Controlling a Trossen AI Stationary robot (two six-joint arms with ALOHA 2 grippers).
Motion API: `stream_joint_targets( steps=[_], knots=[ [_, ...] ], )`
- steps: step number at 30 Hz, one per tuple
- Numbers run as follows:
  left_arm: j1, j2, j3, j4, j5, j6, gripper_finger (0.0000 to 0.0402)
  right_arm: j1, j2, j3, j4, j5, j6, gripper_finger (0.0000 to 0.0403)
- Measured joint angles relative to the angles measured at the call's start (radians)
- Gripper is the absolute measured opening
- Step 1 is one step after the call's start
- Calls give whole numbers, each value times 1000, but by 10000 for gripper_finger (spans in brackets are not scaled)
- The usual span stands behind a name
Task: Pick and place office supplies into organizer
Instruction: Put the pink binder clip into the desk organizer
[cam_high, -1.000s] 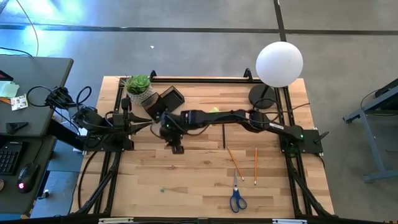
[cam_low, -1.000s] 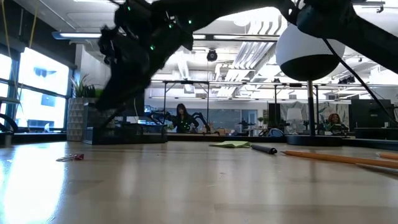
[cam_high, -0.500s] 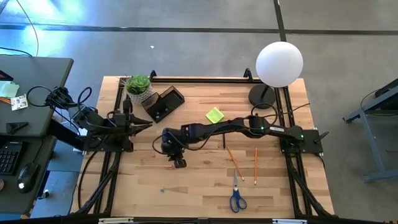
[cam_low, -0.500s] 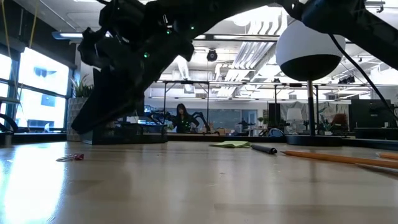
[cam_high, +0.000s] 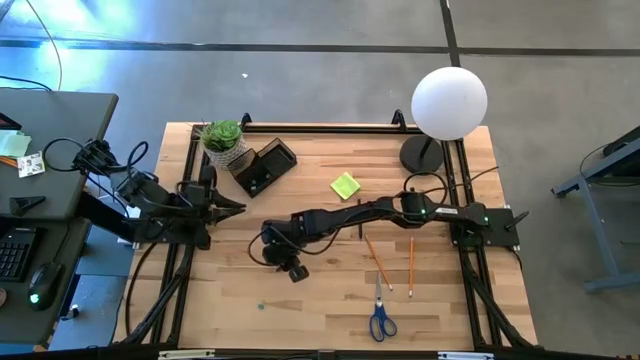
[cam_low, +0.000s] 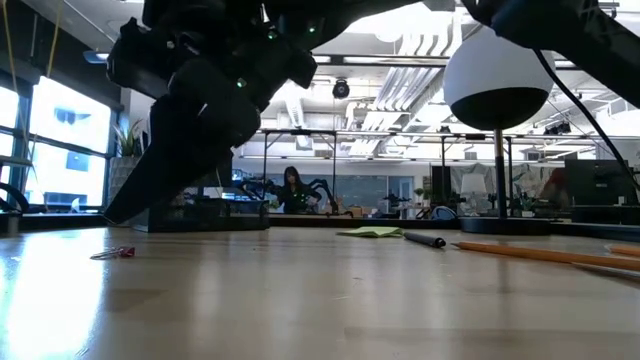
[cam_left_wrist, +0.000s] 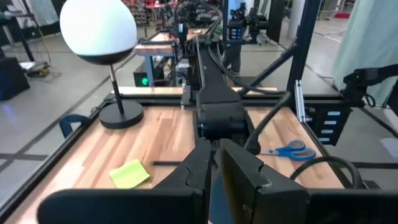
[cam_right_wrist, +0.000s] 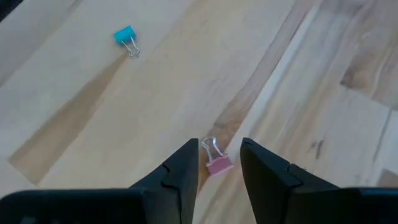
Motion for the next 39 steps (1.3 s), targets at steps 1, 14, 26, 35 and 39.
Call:
stream_joint_targets(
  steps=[1, 14, 26, 35, 39],
  knots=[
    [0, 0, 0, -7, 0, -5, 26, 0, 2, 0, 5, 0, -14, 113],
    [0, 0, 0, -38, -1, -20, 26, 4, 42, 2, 4, 0, -54, 115],
    [0, 0, 0, -46, -4, -21, 26, -2, 40, 5, -66, 24, -93, 99],
    [0, 3, 0, -50, -4, -29, 26, -3, 41, 3, -65, 24, -91, 63],
    [0, 6, 0, -52, -4, -31, 26, -3, 41, 3, -65, 24, -91, 60]
  ],
)
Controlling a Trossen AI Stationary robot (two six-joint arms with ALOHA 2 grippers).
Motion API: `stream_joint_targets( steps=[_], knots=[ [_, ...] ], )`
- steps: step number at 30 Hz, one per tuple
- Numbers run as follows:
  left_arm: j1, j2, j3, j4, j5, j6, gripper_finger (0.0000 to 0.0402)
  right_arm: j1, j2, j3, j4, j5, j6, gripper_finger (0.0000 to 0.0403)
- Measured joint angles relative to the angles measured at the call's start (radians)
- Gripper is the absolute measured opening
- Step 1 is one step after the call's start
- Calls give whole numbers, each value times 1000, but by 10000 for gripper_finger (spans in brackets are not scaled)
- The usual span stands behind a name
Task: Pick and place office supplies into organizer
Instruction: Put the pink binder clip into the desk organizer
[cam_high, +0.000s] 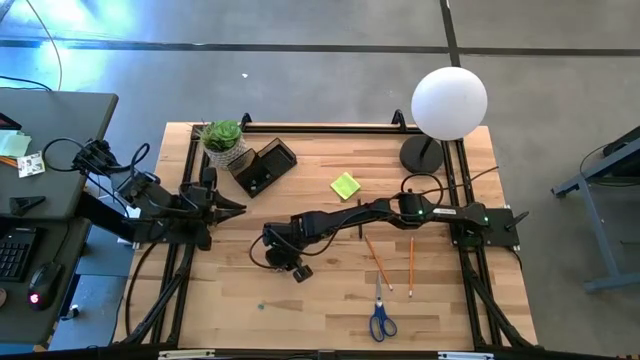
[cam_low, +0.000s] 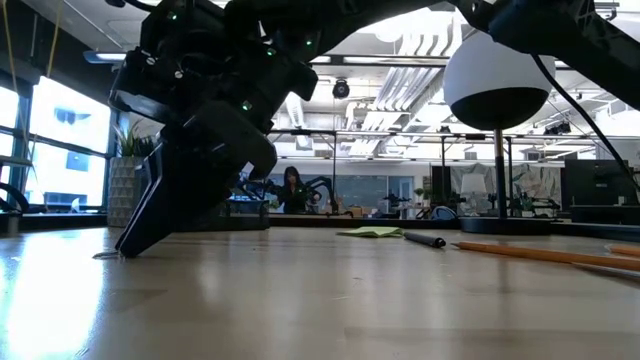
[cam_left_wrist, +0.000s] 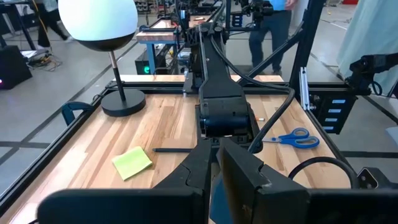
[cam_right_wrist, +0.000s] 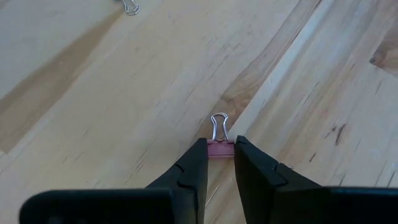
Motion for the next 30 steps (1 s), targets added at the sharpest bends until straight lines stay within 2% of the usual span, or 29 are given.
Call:
stream_joint_targets(
  steps=[6, 13, 17, 21, 30],
  knots=[
    [0, 0, 0, 0, 0, -1, 26, -14, -14, -3, -3, 17, 26, 65],
    [0, -1, 0, 0, 0, 0, 26, -79, -71, -5, 51, 214, 19, 59],
    [0, -1, 0, 0, 0, 0, 26, -137, -74, -3, 143, 262, 24, 60],
    [0, -1, 0, -15, 0, 10, 26, -198, -74, -3, 266, 267, 40, 63],
    [0, -1, 0, -14, 0, 26, 26, -282, -74, 4, 500, 234, 203, 60]
  ],
)
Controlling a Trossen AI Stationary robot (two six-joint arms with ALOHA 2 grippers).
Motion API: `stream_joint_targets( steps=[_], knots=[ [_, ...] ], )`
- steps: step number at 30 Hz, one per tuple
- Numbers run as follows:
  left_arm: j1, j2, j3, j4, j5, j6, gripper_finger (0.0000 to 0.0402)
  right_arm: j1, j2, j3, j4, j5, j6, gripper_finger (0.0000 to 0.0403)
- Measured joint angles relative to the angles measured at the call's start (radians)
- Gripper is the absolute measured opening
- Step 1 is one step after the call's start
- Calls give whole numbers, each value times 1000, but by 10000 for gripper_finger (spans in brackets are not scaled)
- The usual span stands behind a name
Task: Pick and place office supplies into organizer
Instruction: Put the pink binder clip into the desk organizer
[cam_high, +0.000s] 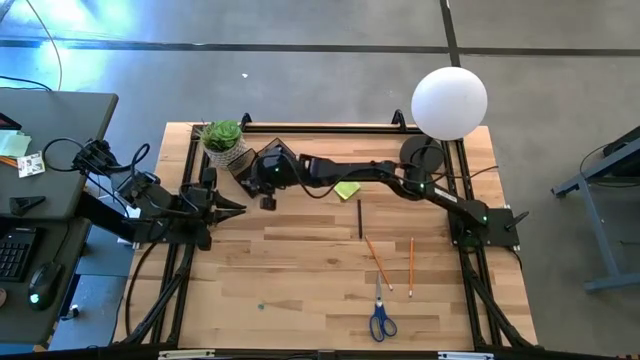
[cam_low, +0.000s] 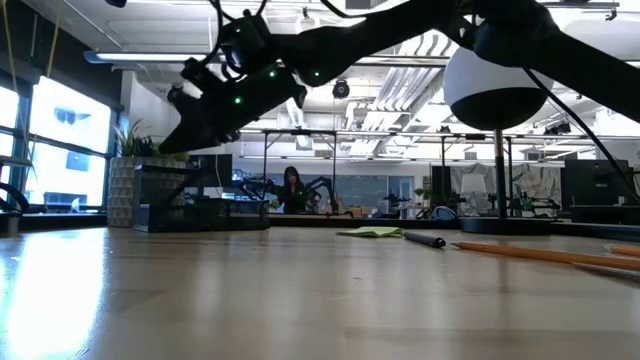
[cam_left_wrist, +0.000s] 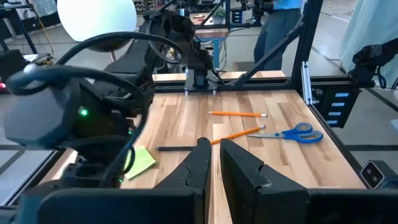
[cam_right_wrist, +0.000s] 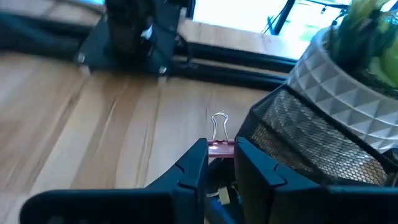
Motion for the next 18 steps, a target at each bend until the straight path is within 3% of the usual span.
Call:
stream_joint_targets(
  steps=[18],
  knots=[
    [0, 0, 0, -4, 0, 6, 26, -13, 16, 2, 117, 27, 91, 62]
  ],
)
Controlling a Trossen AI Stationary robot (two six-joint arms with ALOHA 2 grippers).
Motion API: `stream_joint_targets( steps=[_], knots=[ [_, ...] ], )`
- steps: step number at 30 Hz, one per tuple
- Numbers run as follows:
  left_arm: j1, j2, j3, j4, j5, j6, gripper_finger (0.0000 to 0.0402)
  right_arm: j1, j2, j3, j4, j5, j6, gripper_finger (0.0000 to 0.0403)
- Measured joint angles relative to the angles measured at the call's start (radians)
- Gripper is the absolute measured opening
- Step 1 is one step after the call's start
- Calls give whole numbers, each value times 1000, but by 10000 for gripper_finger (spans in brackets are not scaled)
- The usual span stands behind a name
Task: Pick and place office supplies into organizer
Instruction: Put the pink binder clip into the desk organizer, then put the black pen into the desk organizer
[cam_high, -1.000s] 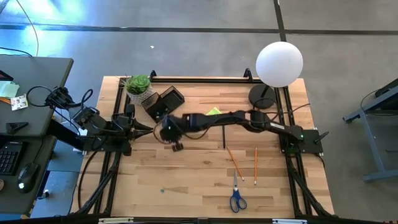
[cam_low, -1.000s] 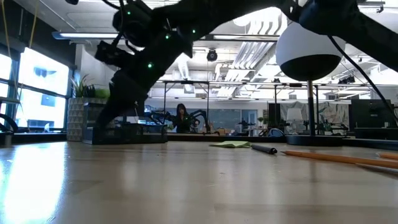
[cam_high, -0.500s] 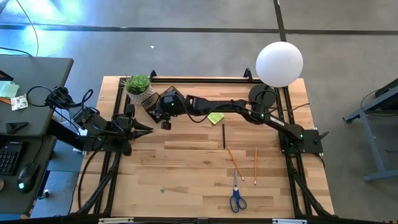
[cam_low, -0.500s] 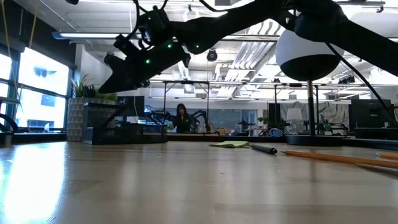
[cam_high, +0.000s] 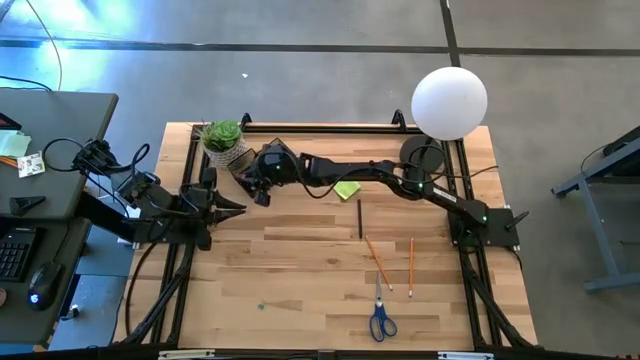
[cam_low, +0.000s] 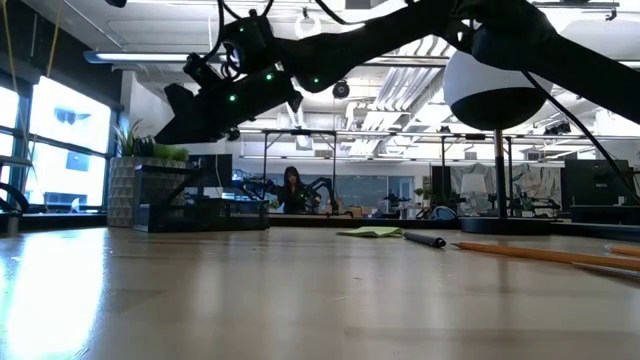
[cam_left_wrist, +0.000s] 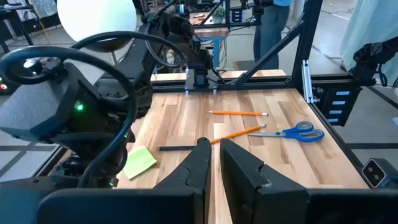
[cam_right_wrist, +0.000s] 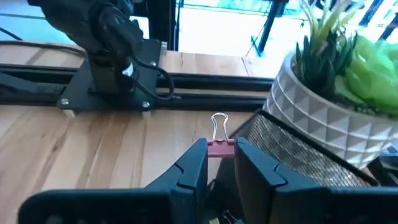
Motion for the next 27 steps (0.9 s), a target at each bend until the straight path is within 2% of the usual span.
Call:
stream_joint_targets(
  steps=[9, 12, 20, 22, 27],
  knots=[
    [0, 0, 0, -1, 0, 0, 26, -19, 0, -4, -77, 35, 22, 64],
    [0, 0, 0, -1, 0, 0, 26, -19, 0, -4, -90, 80, 39, 66],
    [0, 0, 0, -3, 0, 0, 26, -19, 0, -4, -102, 81, 45, 112],
    [0, 0, 0, -3, 0, 0, 26, -19, 0, 1, -152, 81, 38, 128],
    [0, 0, 0, -19, 4, -7, 26, -16, -39, 52, -400, 114, -10, 158]
  ],
)
